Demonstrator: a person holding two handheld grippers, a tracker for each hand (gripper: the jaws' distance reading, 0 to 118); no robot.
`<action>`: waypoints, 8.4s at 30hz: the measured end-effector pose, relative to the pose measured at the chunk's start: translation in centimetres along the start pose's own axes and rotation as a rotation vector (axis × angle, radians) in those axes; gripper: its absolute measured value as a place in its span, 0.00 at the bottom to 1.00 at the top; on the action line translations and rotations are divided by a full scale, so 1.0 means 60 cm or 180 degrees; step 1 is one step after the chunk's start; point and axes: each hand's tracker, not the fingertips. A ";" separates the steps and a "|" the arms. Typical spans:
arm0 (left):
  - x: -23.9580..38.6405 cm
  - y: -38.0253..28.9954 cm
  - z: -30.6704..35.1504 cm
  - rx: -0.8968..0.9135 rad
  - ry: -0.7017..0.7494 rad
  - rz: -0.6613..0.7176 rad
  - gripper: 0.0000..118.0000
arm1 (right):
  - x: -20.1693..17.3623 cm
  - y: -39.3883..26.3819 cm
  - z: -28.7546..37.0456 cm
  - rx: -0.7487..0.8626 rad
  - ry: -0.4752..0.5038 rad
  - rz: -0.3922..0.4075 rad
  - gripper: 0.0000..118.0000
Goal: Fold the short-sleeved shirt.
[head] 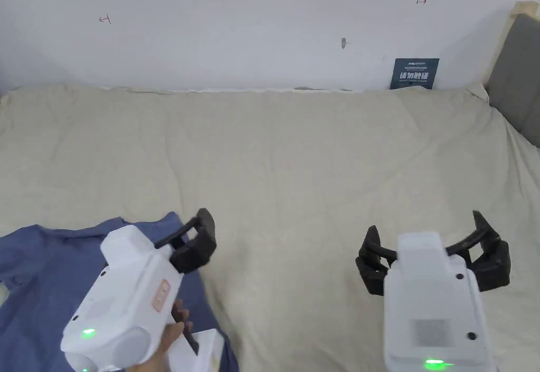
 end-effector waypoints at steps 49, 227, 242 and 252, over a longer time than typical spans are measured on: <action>0.055 -0.025 0.010 0.0562 0.0522 -0.2363 1.00 | 0.047 0.010 -0.001 -0.0392 0.0671 -0.1616 1.00; 0.031 -0.068 -0.063 -0.1834 0.0402 -0.1677 0.00 | 0.119 -0.001 -0.014 -0.0515 0.0745 -0.1662 0.01; -0.025 -0.232 -0.090 -0.2660 0.0628 -0.1671 0.66 | 0.108 -0.030 -0.020 -0.0726 0.0787 -0.1627 0.02; 0.008 -0.248 -0.101 -0.2667 0.0522 -0.1683 0.10 | 0.090 -0.075 -0.092 -0.1202 0.0882 -0.1639 0.02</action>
